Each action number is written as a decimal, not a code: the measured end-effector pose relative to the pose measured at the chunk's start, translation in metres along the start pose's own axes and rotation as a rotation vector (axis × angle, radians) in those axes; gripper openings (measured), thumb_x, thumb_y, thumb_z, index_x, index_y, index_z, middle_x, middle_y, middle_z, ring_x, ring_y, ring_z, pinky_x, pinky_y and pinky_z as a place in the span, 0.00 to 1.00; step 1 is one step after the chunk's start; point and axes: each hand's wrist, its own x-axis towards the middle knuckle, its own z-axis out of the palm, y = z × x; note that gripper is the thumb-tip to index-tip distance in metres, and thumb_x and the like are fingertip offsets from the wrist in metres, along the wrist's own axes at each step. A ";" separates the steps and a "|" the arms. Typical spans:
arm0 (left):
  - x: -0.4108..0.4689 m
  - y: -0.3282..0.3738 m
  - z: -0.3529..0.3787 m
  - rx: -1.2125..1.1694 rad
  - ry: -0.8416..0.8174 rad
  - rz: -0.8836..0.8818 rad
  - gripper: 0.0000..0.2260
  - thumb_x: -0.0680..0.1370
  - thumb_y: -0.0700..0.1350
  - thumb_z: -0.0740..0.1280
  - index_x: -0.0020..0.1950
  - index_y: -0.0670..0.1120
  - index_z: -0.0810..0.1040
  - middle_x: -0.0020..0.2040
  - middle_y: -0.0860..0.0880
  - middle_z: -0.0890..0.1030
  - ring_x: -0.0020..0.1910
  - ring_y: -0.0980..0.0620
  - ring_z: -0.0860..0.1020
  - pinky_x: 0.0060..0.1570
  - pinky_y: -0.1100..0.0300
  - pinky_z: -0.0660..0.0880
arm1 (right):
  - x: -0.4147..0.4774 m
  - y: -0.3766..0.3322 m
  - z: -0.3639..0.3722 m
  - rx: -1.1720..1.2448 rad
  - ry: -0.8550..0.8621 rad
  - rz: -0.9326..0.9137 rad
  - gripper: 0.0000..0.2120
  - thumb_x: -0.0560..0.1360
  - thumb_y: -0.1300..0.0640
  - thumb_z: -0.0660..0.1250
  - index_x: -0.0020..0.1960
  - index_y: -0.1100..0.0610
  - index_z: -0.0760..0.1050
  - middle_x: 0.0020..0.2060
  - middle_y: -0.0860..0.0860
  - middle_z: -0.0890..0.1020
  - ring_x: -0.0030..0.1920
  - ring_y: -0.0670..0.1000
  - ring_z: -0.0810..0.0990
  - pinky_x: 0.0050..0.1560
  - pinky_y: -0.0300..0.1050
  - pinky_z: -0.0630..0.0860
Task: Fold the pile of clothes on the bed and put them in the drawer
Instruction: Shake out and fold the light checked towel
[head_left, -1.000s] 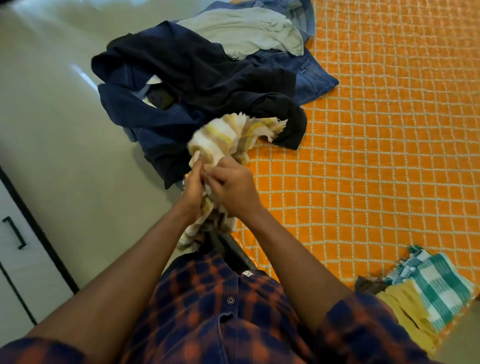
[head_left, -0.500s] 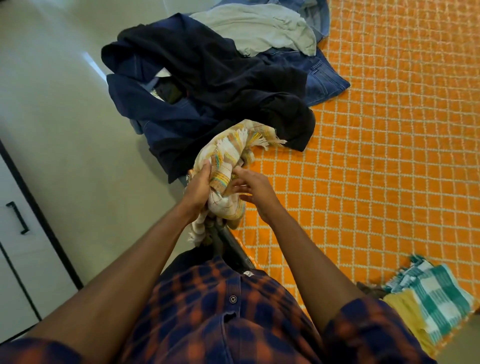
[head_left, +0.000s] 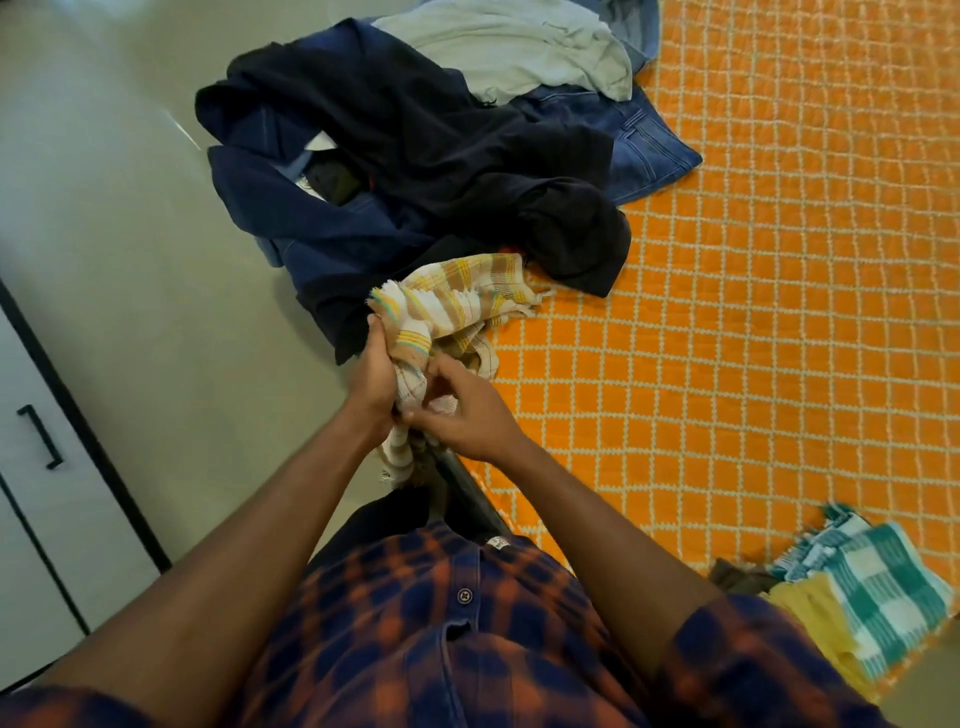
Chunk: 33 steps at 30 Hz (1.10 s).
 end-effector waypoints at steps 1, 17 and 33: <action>-0.001 0.001 0.001 0.064 -0.030 0.028 0.29 0.84 0.63 0.47 0.66 0.46 0.78 0.56 0.44 0.85 0.56 0.48 0.83 0.51 0.55 0.80 | 0.000 0.004 0.004 -0.039 0.051 -0.009 0.12 0.74 0.50 0.73 0.43 0.51 0.70 0.40 0.46 0.79 0.44 0.49 0.79 0.44 0.52 0.76; 0.007 0.001 0.017 0.260 -0.001 0.128 0.13 0.85 0.50 0.59 0.51 0.48 0.81 0.54 0.44 0.85 0.57 0.45 0.83 0.64 0.45 0.76 | 0.011 -0.001 -0.028 0.612 0.285 0.125 0.12 0.69 0.63 0.61 0.31 0.57 0.60 0.27 0.49 0.63 0.29 0.47 0.60 0.31 0.41 0.62; 0.000 0.009 -0.009 0.281 -0.194 0.093 0.16 0.75 0.37 0.70 0.62 0.34 0.79 0.55 0.38 0.83 0.53 0.43 0.83 0.56 0.49 0.79 | 0.048 -0.009 -0.030 0.343 0.098 0.155 0.09 0.82 0.59 0.67 0.45 0.62 0.77 0.32 0.49 0.76 0.33 0.47 0.74 0.36 0.43 0.72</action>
